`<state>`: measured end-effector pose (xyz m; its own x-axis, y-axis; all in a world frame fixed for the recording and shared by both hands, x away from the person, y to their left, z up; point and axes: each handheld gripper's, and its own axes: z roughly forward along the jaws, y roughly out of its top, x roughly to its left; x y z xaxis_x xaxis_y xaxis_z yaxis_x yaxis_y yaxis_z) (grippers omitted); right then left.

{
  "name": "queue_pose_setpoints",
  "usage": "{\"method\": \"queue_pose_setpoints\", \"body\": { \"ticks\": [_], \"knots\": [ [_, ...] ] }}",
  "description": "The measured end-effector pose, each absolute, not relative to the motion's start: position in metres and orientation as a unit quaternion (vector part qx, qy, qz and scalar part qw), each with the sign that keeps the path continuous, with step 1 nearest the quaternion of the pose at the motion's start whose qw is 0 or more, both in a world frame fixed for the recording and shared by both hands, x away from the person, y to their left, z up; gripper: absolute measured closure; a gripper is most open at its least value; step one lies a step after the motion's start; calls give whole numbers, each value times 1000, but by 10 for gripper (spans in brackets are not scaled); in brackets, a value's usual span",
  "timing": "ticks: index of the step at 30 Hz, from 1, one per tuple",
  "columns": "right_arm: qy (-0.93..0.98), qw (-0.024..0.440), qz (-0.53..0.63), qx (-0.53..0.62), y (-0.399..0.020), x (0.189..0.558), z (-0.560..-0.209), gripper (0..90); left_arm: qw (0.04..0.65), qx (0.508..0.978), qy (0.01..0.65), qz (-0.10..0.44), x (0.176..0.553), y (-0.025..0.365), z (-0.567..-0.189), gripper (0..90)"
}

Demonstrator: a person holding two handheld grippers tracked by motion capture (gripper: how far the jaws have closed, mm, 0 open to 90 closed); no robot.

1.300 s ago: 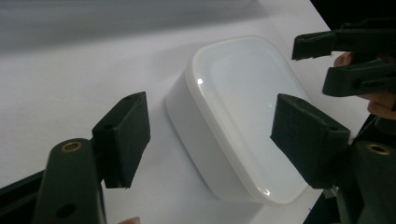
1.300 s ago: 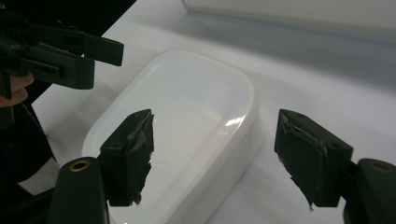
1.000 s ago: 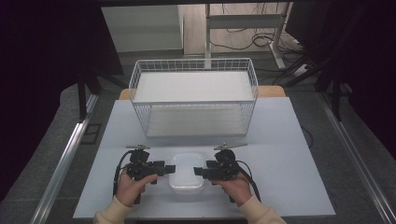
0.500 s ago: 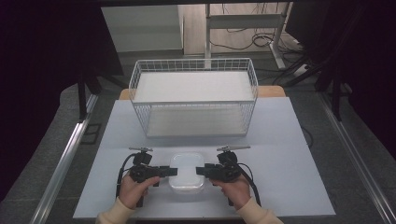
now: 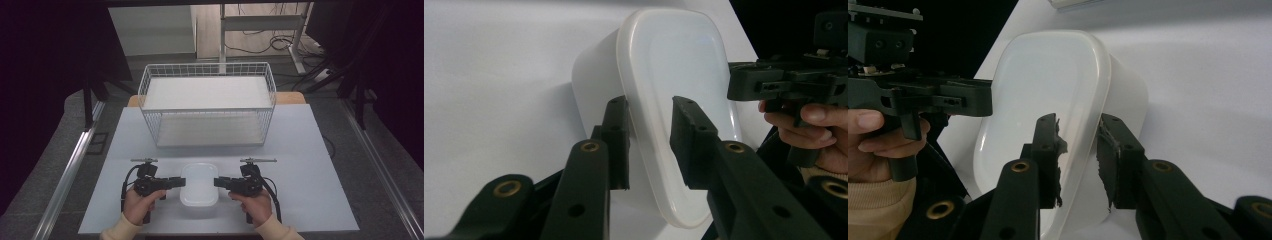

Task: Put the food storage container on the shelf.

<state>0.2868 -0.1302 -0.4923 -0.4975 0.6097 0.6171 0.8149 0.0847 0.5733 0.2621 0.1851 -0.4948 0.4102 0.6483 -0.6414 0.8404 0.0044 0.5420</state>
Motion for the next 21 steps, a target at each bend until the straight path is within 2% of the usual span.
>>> {"method": "queue_pose_setpoints", "body": {
  "ticks": [10,21],
  "knots": [
    [-732,102,-484,-469,-135,279,-484,798,481,704,516,-83,254,189,-485,790],
    [-744,70,-492,-446,-134,275,-478,800,486,710,504,-67,250,188,-480,794]
  ]
}}
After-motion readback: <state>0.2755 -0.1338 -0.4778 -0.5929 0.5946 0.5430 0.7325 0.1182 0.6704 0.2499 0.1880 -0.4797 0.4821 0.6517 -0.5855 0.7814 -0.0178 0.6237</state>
